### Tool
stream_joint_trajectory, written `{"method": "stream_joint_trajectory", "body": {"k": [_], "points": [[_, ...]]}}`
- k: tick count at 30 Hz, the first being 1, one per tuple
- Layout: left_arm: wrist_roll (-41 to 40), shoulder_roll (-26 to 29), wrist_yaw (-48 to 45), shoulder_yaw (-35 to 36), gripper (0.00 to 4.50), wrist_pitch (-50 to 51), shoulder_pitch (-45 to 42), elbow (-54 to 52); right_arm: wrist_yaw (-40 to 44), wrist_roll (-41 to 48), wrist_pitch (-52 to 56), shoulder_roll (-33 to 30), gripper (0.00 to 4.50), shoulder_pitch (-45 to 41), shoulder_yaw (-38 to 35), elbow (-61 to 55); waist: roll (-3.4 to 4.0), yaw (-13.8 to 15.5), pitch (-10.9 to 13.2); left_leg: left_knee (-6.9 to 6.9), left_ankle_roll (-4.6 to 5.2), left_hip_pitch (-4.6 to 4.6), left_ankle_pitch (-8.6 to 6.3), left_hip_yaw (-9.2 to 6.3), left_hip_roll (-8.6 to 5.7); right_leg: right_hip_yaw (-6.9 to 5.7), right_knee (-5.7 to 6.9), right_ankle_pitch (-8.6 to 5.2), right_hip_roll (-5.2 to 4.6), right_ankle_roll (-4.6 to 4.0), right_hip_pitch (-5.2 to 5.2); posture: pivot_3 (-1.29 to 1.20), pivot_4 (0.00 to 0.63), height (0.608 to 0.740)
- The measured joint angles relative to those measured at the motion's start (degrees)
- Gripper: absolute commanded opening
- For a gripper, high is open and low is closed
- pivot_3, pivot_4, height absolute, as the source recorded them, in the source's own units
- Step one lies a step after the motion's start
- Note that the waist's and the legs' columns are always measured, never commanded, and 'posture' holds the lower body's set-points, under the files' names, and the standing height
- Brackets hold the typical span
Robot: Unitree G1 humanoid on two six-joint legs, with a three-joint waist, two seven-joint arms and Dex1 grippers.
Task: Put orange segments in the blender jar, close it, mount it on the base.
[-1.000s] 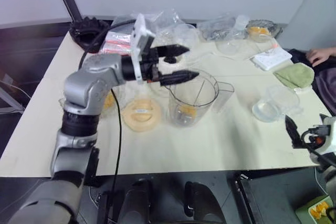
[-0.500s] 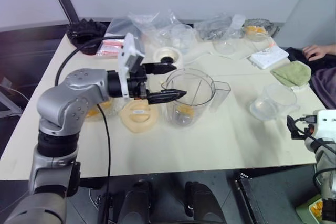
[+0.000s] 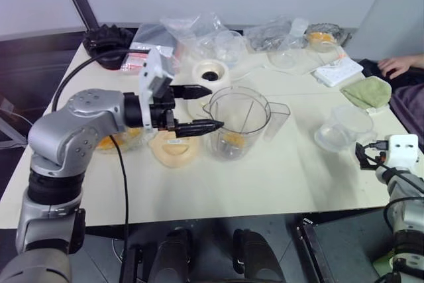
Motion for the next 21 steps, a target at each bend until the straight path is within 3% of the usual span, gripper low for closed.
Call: {"method": "stream_joint_trajectory", "body": {"k": [21], "points": [[-0.6,0.6,0.1,-0.5,4.46,-0.8,0.0,-0.7,-4.7,-2.3,-11.3,-1.0,4.50,-17.4,4.5,28.7,-0.01,-1.2,0.0,-0.04,-0.01,0.11,0.01,0.01,0.01,0.09,0.00,0.00,0.06,0.01,0.06,0.00,0.150,0.740]]}}
